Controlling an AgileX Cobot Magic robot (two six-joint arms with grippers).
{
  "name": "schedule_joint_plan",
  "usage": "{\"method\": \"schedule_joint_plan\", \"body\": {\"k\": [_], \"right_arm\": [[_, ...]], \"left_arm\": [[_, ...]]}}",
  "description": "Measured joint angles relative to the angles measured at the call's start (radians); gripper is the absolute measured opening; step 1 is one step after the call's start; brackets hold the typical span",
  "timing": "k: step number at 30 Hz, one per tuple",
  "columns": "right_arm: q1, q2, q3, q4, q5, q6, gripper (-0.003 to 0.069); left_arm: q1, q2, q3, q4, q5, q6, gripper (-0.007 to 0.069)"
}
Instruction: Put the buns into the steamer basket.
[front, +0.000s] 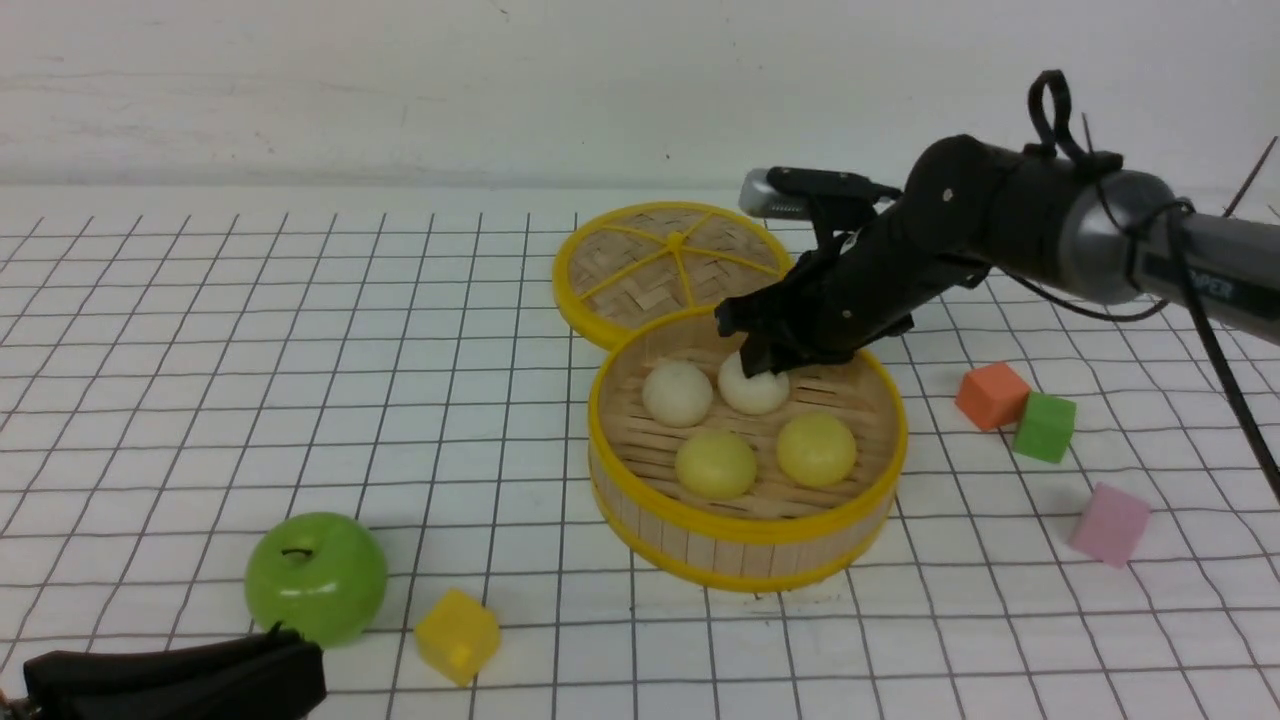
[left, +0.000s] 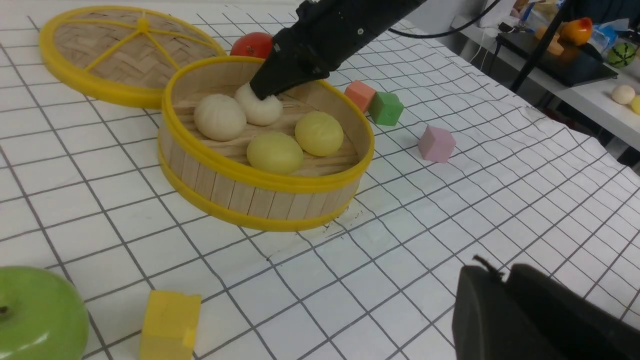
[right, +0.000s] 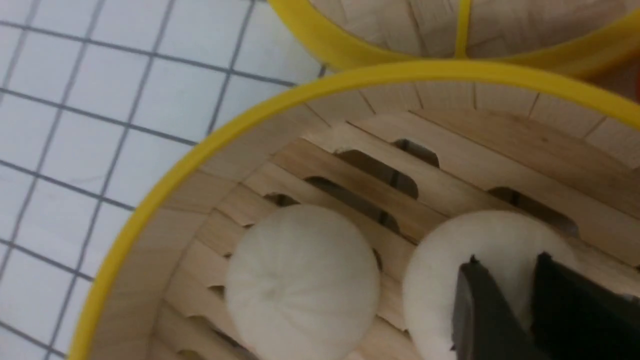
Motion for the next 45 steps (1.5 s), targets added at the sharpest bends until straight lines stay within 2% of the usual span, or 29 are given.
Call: {"method": "schedule_joint_plan", "body": {"k": [1, 2, 3, 5, 8, 10, 12, 14, 15, 17, 18, 19, 21, 23, 30, 35, 42, 45], "right_arm": [[0.0, 0.001, -0.001, -0.003, 0.0, 0.0, 0.0258], [0.0, 0.001, -0.001, -0.003, 0.001, 0.0, 0.0258], [0.0, -0.003, -0.005, -0.003, 0.005, 0.0, 0.0322], [0.0, -0.017, -0.007, -0.009, 0.029, 0.0, 0.039], [0.0, -0.081, -0.007, -0.026, 0.096, 0.0, 0.0442], [0.0, -0.133, -0.007, -0.047, 0.147, 0.002, 0.0446], [0.0, -0.266, -0.002, -0.104, 0.284, 0.035, 0.0407], [0.0, -0.361, 0.025, -0.151, 0.364, 0.072, 0.0344], [0.0, -0.371, 0.029, -0.156, 0.372, 0.077, 0.0335], [0.0, -0.505, 0.126, -0.217, 0.449, 0.147, 0.0206], [0.0, -0.515, 0.126, -0.217, 0.449, 0.147, 0.0195], [0.0, -0.584, 0.19, -0.238, 0.463, 0.183, 0.0124], [0.0, -0.68, 0.285, -0.249, 0.474, 0.221, 0.0031], [0.0, -0.784, 0.399, -0.262, 0.479, 0.253, -0.0016], [0.0, -1.04, 0.607, -0.285, 0.552, 0.271, -0.0019], [0.0, -1.134, 0.624, -0.285, 0.607, 0.271, -0.0018], [-0.002, -1.239, 0.64, -0.3, 0.609, 0.27, -0.0015], [-0.027, -1.342, 0.718, -0.319, 0.535, 0.265, -0.0015]], "left_arm": [[0.0, 0.0, 0.0, 0.0, 0.0, 0.0, 0.0057], [0.0, 0.0, 0.0, 0.0, 0.0, 0.0, 0.0057], [0.0, 0.0, 0.0, 0.0, 0.0, 0.0, 0.0057], [0.0, 0.0, 0.0, 0.0, 0.0, 0.0, 0.0057], [0.0, 0.0, 0.0, 0.0, 0.0, 0.0, 0.0061], [0.0, 0.0, 0.0, 0.0, 0.0, 0.0, 0.0064], [0.0, 0.0, 0.0, 0.0, 0.0, 0.0, 0.007], [0.0, 0.0, 0.0, 0.0, 0.0, 0.0, 0.0073], [0.0, 0.0, 0.0, 0.0, 0.0, 0.0, 0.0073], [0.0, 0.0, 0.0, 0.0, 0.0, 0.0, 0.0074], [0.0, 0.0, 0.0, 0.0, 0.0, 0.0, 0.0074], [0.0, 0.0, 0.0, 0.0, 0.0, 0.0, 0.0074], [0.0, 0.0, 0.0, 0.0, 0.0, 0.0, 0.0074], [0.0, 0.0, 0.0, 0.0, 0.0, 0.0, 0.0075], [0.0, 0.0, 0.0, 0.0, 0.0, 0.0, 0.0082], [0.0, 0.0, 0.0, 0.0, 0.0, 0.0, 0.0089], [0.0, 0.0, 0.0, 0.0, 0.0, 0.0, 0.0092], [0.0, 0.0, 0.0, 0.0, 0.0, 0.0, 0.0095]]}}
